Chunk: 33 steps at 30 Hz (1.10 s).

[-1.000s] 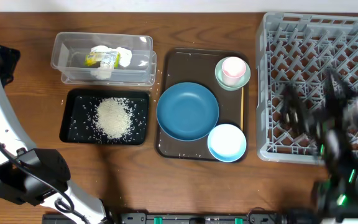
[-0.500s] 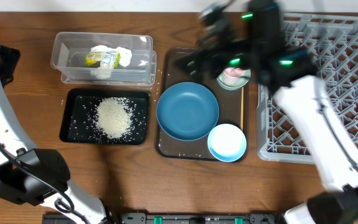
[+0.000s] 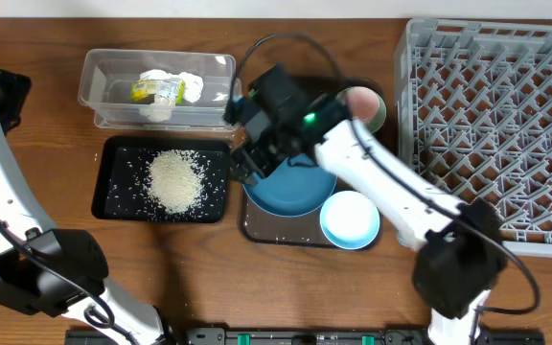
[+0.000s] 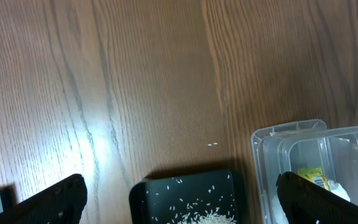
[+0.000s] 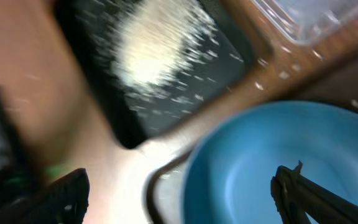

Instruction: Sort waste into correct bins and load items into the dishwasher rack

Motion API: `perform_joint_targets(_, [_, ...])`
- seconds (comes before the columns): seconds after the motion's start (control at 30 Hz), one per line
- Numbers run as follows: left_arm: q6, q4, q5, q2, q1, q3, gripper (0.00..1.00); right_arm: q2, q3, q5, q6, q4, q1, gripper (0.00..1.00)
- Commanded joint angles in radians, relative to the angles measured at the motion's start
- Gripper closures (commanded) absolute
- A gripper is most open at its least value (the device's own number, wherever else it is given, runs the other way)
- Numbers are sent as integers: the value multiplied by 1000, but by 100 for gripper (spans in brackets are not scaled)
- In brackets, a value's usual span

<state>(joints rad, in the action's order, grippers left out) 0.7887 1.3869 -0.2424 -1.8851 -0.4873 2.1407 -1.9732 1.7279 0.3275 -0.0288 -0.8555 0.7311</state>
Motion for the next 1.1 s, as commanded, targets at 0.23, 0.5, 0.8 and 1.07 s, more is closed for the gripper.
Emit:
perform_joint_targets(0.23, [2,3,-13,-6,0,3,1,-50,24,-432,29,-116,193,2])
perform_joint_targets(0.5, [2,3,-13,-6,0,3,1,-148,24,-398,70,-157,208,12])
perform_joint_targets(0.8, [2,3,-13,-6,0,3,1,-214,23,-398,81,-204,205,36])
perform_joint_targets(1.07, [2,3,-13,-6,0,3,1,-215,23,-398,100,-201,206,63])
